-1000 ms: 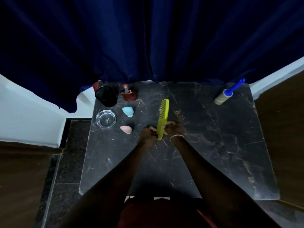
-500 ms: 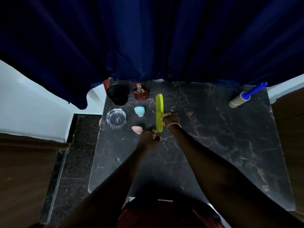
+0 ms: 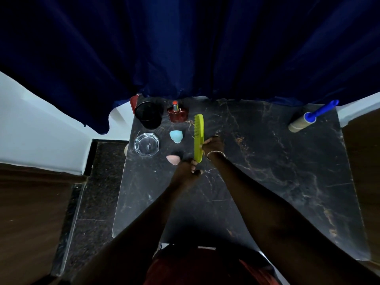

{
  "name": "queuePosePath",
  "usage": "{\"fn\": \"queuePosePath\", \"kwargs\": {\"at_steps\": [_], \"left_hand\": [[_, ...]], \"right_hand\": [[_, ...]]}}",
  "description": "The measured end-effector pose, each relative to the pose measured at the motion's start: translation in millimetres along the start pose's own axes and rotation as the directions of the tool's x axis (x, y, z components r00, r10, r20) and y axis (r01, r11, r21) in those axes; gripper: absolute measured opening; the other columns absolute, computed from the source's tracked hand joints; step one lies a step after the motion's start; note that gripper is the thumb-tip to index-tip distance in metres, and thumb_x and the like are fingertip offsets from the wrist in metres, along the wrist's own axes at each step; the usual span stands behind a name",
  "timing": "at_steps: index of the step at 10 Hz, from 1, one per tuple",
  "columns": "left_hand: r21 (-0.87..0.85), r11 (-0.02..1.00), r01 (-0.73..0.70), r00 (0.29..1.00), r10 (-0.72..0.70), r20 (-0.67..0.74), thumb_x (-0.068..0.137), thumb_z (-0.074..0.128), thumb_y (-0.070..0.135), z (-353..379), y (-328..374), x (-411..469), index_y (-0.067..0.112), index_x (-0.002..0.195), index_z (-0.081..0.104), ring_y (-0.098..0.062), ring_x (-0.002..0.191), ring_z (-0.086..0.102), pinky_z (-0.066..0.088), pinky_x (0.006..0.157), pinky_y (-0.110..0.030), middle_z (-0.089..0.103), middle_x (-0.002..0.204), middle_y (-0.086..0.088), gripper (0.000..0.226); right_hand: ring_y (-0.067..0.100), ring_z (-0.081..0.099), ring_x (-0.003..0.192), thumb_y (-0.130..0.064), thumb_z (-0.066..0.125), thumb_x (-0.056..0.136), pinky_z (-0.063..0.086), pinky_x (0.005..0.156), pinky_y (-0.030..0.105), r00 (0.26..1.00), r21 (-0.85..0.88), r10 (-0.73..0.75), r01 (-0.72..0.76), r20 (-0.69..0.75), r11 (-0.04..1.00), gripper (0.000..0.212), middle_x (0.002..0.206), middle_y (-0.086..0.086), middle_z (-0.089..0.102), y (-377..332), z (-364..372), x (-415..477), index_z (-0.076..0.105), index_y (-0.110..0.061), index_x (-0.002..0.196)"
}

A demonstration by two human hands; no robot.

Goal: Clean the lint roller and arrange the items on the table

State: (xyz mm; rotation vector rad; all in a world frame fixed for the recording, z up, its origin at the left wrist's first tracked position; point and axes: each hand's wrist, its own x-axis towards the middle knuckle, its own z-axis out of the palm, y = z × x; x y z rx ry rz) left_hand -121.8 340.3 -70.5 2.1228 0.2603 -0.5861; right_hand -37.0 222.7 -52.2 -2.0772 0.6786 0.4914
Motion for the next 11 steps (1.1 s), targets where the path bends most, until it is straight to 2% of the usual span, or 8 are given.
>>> {"fn": "queuePosePath", "kwargs": {"at_steps": [1, 2, 3, 4, 5, 7, 9, 11], "left_hand": [[0.021, 0.999, -0.028, 1.000, 0.028, 0.001, 0.085, 0.080, 0.015, -0.6, -2.0, 0.0, -0.002, 0.109, 0.064, -0.022, 0.080, 0.059, 0.051, 0.081, -0.033, 0.060, 0.085, -0.008, 0.033], [0.025, 0.999, -0.033, 0.999, 0.032, 0.012, 0.085, 0.079, 0.015, -1.8, -3.3, -0.8, 0.001, 0.106, 0.064, -0.018, 0.080, 0.057, 0.051, 0.082, -0.033, 0.059, 0.084, -0.007, 0.029], [0.029, 0.999, -0.034, 0.999, 0.033, 0.013, 0.086, 0.076, 0.012, -1.8, -3.1, -3.2, 0.010, 0.096, 0.059, -0.031, 0.083, 0.063, 0.048, 0.082, -0.029, 0.056, 0.081, -0.001, 0.020], [0.035, 0.998, -0.048, 0.998, 0.048, 0.028, 0.087, 0.074, 0.010, -2.0, -2.8, -5.8, 0.004, 0.096, 0.062, -0.039, 0.096, 0.067, 0.051, 0.086, -0.034, 0.055, 0.081, -0.004, 0.016], [0.050, 0.998, -0.048, 0.998, 0.047, 0.032, 0.087, 0.075, 0.009, -1.1, -4.8, -7.9, -0.001, 0.094, 0.063, -0.041, 0.100, 0.066, 0.052, 0.090, -0.040, 0.064, 0.091, -0.022, 0.017], [0.047, 0.999, -0.028, 0.999, 0.027, 0.017, 0.088, 0.075, 0.012, -2.9, -5.8, -15.5, -0.007, 0.101, 0.065, -0.038, 0.098, 0.067, 0.053, 0.089, -0.039, 0.057, 0.083, -0.007, 0.026], [0.056, 0.998, -0.043, 0.998, 0.041, 0.039, 0.088, 0.076, 0.015, -9.0, -2.1, -23.7, -0.004, 0.107, 0.063, -0.039, 0.098, 0.066, 0.052, 0.089, -0.039, 0.058, 0.085, -0.008, 0.029], [0.195, 0.954, -0.230, 0.973, 0.220, 0.068, 0.099, 0.059, 0.022, -11.6, -0.8, -37.7, 0.006, 0.123, 0.065, -0.036, 0.108, 0.068, 0.054, 0.094, -0.039, 0.072, 0.116, -0.016, 0.029]], "right_hand": [[0.035, 0.069, 0.109, -0.005, 0.075, 0.083, 0.055, 0.098, 0.045, 1.000, -0.042, -0.025, 0.024, -0.020, 0.999, 0.026, 0.112, 0.023, 0.072, 1.8, 0.4, 1.1, 0.056, -0.015, 0.069], [0.035, 0.064, 0.117, -0.008, 0.064, 0.089, 0.053, 0.098, 0.040, 0.991, -0.207, -0.126, 0.112, -0.053, 0.972, 0.014, 0.119, 0.020, 0.069, 2.7, -1.4, -0.9, 0.069, -0.002, 0.102], [0.035, 0.053, 0.130, -0.019, 0.057, 0.094, 0.047, 0.105, 0.042, 0.950, -0.506, -0.296, 0.305, 0.101, 0.807, 0.039, 0.137, 0.016, 0.058, 6.1, -2.1, -4.2, 0.057, -0.008, 0.131], [0.033, 0.024, 0.149, -0.031, 0.055, 0.094, 0.031, 0.119, 0.049, 0.900, -0.678, -0.343, 0.430, 0.270, 0.596, 0.063, 0.162, 0.006, 0.023, 14.4, -0.7, -7.2, 0.035, -0.020, 0.153], [0.035, 0.011, 0.153, -0.035, 0.052, 0.097, 0.024, 0.120, 0.055, 0.878, -0.724, -0.338, 0.474, 0.340, 0.502, 0.069, 0.167, 0.003, 0.006, 22.0, 1.0, -8.4, 0.022, -0.023, 0.158], [0.033, 0.007, 0.155, -0.037, 0.050, 0.099, 0.022, 0.120, 0.058, 0.881, -0.737, -0.314, 0.470, 0.355, 0.486, 0.070, 0.168, 0.000, 0.001, 23.4, -0.6, -12.4, 0.017, -0.025, 0.160], [0.033, 0.009, 0.154, -0.034, 0.052, 0.098, 0.023, 0.121, 0.056, 0.886, -0.683, -0.314, 0.464, 0.342, 0.564, 0.071, 0.168, 0.000, 0.003, 19.8, -3.9, -17.3, 0.018, -0.025, 0.160], [0.029, 0.013, 0.155, -0.036, 0.052, 0.097, 0.028, 0.120, 0.051, 0.876, -0.621, -0.431, 0.464, 0.217, 0.632, 0.075, 0.168, 0.001, 0.009, 31.8, -20.0, -36.0, 0.015, -0.021, 0.161]]}}
